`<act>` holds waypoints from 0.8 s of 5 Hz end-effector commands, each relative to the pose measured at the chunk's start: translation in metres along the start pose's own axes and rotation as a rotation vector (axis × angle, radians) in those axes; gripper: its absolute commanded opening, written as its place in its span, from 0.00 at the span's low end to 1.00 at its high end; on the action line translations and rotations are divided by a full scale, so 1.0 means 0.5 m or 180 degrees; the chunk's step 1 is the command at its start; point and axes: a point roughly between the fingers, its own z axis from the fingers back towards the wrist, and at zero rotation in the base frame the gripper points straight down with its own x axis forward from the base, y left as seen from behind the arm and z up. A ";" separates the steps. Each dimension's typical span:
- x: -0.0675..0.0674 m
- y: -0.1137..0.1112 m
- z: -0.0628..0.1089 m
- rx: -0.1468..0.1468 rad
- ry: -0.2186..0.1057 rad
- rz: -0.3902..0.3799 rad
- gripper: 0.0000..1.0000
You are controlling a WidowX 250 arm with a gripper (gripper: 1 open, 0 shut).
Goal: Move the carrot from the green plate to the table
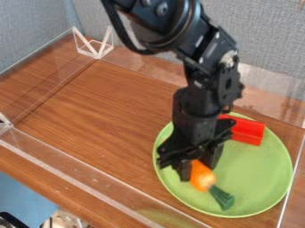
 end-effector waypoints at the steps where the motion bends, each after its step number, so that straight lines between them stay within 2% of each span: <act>1: 0.023 -0.021 0.058 -0.0210 -0.0136 -0.0095 0.00; 2: 0.043 -0.023 0.091 -0.0250 -0.0211 -0.0194 0.00; 3: 0.096 -0.023 0.131 -0.0334 -0.0308 -0.0299 0.00; 4: 0.164 -0.014 0.160 -0.0419 -0.0389 -0.0382 0.00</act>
